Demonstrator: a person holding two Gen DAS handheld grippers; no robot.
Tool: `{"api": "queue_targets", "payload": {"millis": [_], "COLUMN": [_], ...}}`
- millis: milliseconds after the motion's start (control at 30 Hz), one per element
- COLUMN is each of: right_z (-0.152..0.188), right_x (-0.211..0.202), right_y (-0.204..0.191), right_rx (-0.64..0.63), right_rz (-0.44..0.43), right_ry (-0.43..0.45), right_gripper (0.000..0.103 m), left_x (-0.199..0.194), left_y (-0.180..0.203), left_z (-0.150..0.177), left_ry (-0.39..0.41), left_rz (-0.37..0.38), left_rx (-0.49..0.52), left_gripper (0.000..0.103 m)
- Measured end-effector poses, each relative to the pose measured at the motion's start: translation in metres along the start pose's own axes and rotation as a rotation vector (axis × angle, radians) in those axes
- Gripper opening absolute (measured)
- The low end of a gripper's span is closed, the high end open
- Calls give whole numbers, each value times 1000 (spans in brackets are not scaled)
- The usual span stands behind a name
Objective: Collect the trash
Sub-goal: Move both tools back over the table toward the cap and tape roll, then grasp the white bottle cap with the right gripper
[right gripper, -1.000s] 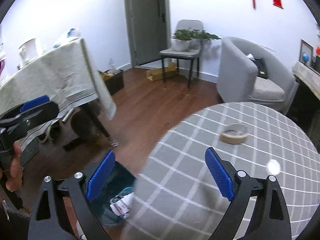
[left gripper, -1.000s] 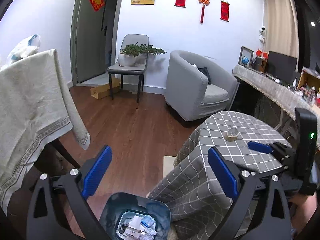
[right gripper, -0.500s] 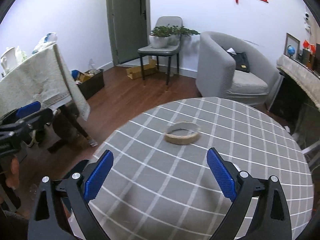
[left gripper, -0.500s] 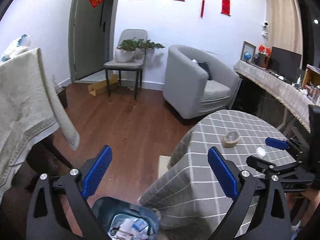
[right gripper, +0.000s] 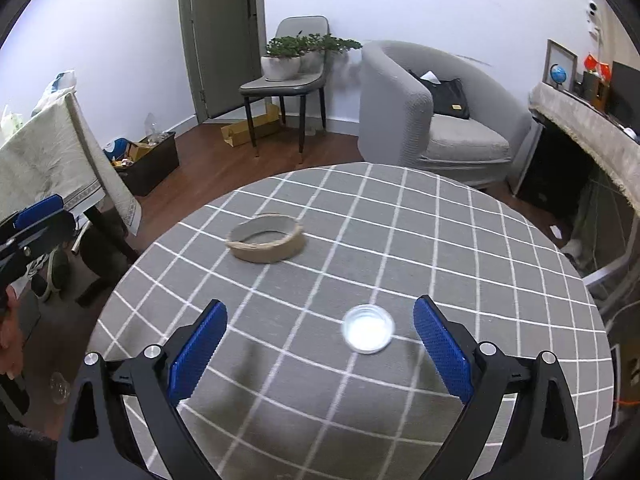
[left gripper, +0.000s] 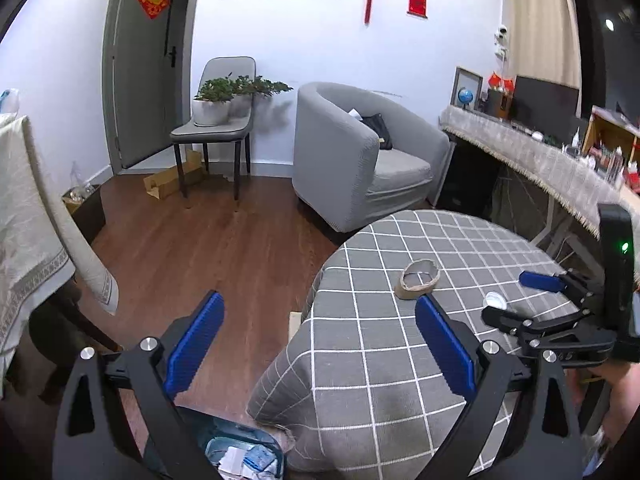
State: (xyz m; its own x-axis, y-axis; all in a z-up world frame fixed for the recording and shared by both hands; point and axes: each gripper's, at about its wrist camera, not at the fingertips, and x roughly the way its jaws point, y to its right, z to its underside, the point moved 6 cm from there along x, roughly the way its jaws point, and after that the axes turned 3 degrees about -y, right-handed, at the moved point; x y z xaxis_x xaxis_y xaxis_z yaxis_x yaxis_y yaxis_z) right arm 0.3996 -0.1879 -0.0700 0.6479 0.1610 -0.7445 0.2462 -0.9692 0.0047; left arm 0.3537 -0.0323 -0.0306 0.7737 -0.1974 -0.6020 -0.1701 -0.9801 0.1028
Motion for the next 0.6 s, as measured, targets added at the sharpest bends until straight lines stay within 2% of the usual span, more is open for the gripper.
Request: {"api": "queue_targets", "payload": {"millis": [33,100,300,533,600], "right_z": [1,4,11,10,13], "right_x": [2,5,22,25,21], "right_y": [4,10,19,23,23], "right_rx": [-1,-2,-16,-50,-63], "right_rz": [9,13,-10,-37,-48], "right_ry": [-8,-27,-95,-113,-113], "right_gripper": [91,80,62,51,44], "left_x": [3,8,24,42,46], "left_y": [3,10,26,34,37], "left_z": [0,-1,-3,-5,-3], "left_ry": [-8,-21,-43,-67,-80], "left_rz": [-10,-15,29,49,54], "left_rx": [11,34,78,92,105], "left_gripper": [98,98,98,97,97]}}
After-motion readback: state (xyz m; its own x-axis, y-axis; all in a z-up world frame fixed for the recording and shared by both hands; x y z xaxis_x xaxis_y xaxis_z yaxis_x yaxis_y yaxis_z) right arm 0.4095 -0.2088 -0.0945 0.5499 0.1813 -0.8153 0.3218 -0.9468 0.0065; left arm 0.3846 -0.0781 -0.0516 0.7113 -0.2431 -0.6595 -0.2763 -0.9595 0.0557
